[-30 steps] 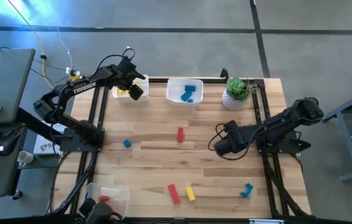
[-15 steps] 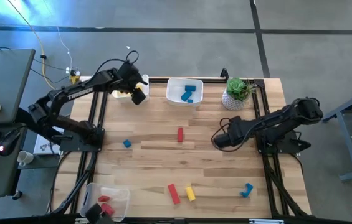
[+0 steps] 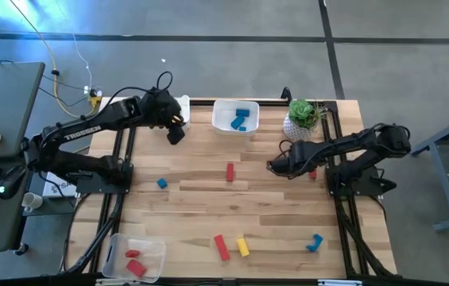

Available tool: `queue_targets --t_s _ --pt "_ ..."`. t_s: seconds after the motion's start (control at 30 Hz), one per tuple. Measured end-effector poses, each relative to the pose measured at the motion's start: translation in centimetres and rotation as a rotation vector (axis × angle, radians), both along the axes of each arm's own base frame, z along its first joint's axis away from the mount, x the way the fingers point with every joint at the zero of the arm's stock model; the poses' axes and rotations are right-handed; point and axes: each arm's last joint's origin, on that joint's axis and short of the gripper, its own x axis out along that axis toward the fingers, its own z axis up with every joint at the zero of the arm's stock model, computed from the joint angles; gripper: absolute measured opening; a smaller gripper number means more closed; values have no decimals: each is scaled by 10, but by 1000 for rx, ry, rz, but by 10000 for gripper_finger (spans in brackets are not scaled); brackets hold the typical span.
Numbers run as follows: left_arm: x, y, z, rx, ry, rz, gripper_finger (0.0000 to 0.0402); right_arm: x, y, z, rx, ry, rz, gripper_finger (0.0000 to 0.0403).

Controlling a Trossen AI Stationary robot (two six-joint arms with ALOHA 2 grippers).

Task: Sort & place blocks by color
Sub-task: Put the red block into the transparent bin

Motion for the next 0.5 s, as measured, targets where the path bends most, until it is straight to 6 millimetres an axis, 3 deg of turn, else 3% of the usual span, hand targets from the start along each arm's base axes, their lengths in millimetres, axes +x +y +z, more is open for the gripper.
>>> queue_targets --t_s 0.1,0.33,0.5 --pt "2 -4 1 4 -5 -19 211 -1 -7 -2 17 20 21 231" --pt "3 -6 2 43 20 9 211 -24 -15 -32 154 39 -3 231" --pt "2 -6 2 45 19 33 211 -31 -15 -33 141 -18 -2 231"
